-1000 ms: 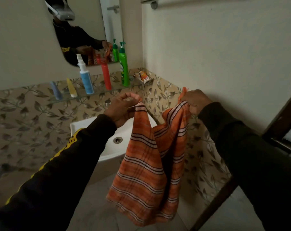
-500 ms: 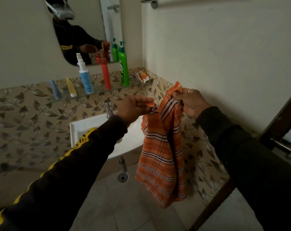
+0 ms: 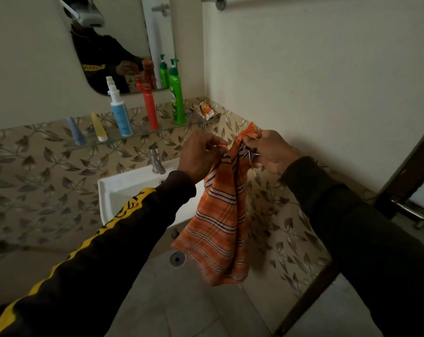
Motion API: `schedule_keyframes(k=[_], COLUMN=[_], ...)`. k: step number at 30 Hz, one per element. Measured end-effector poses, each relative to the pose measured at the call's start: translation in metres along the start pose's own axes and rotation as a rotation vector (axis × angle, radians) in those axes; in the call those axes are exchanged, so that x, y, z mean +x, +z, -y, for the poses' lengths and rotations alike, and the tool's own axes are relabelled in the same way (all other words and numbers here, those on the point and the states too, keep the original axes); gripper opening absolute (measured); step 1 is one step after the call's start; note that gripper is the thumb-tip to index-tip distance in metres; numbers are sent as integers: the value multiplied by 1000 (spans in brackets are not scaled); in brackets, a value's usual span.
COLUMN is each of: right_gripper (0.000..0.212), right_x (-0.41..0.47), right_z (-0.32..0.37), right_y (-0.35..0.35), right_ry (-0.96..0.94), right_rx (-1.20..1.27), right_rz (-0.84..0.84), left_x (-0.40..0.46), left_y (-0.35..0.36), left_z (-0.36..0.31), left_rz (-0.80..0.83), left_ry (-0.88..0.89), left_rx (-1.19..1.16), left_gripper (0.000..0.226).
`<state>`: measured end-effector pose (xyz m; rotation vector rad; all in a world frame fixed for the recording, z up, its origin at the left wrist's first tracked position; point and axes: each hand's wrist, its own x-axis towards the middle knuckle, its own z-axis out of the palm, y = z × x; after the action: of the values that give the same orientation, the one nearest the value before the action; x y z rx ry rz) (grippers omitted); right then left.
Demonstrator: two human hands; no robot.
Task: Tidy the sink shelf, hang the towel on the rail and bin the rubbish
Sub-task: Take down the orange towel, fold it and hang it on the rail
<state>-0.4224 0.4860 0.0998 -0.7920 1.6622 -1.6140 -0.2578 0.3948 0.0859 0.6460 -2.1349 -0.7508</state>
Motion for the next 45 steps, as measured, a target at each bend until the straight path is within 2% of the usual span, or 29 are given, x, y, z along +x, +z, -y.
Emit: schedule_keyframes(k=[2, 5, 9, 11, 16, 19, 21, 23, 30, 35, 38, 41, 43, 45], right_gripper=[11, 18, 20, 19, 33, 46, 53, 51, 30, 43, 46, 41, 30, 24], right_x=[0, -3, -7, -6, -3, -4, -5, -3, 5, 4, 2, 1, 3, 3], right_z=[0, 1, 5, 6, -2, -6, -6, -7, -15, -17, -17, -18, -19, -20], right_y=[1, 4, 8, 7, 1, -1, 1, 3, -7, -6, -4, 3, 8, 11], right_ry=[-4, -19, -56, -45, 26, -29, -79, -98, 15, 65, -27, -169, -204, -205], right_rx=[20, 50, 19, -3, 106, -42, -268, -356, -132, 60, -38, -245, -253, -213], right_rz=[52, 149, 280, 339, 476, 564, 485, 382, 356, 424, 444, 276, 188, 185], left_x=[2, 3, 1, -1, -5, -5, -5, -5, -7, -6, -4, -4, -4, -4], left_y=[-1, -3, -5, -6, -8, -8, -5, -3, -5, -4, -4, -4, -4, -5], left_z=[0, 1, 0, 2, 11, 13, 14, 14, 13, 13, 14, 16, 17, 18], left_rz=[20, 95, 266, 299, 255, 221, 221, 231, 230, 209, 184, 191, 200, 182], left_ry=[-32, -39, -34, -33, -141, -223, -258, -266, -268, -249, -232, -223, -206, -192], left_rx=[-65, -143, -290, -356, -484, -547, -571, -567, -577, -587, -561, -529, -516, -544], left_gripper=[6, 14, 4, 7, 16, 23, 22, 21, 20, 20, 21, 22, 21, 19])
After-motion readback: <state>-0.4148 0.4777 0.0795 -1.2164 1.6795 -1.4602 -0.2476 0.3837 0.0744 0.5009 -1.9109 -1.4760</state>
